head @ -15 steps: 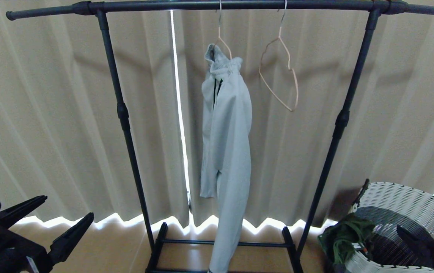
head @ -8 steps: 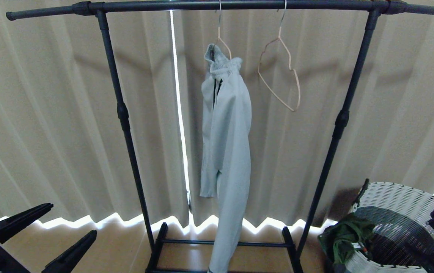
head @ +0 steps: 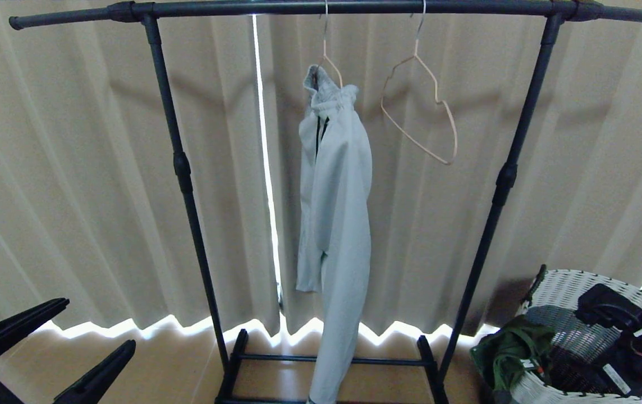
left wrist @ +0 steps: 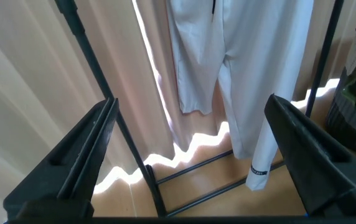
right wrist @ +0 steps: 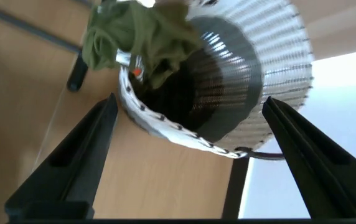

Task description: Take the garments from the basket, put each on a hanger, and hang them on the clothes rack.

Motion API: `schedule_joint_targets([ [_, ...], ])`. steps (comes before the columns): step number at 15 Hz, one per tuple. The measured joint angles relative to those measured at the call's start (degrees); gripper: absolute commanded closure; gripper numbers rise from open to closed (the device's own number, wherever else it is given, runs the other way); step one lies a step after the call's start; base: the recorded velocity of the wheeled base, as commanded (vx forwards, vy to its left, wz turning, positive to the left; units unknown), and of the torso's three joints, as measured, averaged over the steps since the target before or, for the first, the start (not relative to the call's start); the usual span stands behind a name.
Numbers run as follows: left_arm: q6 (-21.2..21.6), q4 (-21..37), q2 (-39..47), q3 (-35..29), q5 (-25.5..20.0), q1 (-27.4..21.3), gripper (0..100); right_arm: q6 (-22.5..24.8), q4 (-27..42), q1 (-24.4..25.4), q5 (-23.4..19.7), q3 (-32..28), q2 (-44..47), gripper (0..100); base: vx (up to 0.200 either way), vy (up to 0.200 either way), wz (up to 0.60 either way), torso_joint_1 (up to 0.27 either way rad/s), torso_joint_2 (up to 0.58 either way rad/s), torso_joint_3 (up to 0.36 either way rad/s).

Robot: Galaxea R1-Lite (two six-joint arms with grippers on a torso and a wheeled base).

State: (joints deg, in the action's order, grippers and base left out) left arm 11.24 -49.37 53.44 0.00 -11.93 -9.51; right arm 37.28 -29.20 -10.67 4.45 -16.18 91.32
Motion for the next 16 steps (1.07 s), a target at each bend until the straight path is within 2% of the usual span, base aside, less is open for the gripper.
schedule_joint_targets([
  [6, -0.05, 0.09, -0.13, 0.00, -0.02, 0.04, 0, 0.49, -7.84, 1.90, -0.46, -4.96, 16.73, 0, 0.000, 0.000, 0.00, 0.000, 0.00, 0.000],
  [10, 0.00, 0.11, -0.13, 0.00, -0.02, 0.01, 0, 0.33, -8.17, 2.44, -0.32, -10.75, 25.84, 0, 0.000, 0.000, 0.00, 0.000, 0.00, 0.000],
  [16, 0.22, 0.11, -2.40, 0.00, 0.01, 0.37, 0, 0.22, -8.19, 0.45, 0.11, -16.07, 32.28, 0, 0.000, 0.000, 0.00, 0.000, 0.00, 0.000],
])
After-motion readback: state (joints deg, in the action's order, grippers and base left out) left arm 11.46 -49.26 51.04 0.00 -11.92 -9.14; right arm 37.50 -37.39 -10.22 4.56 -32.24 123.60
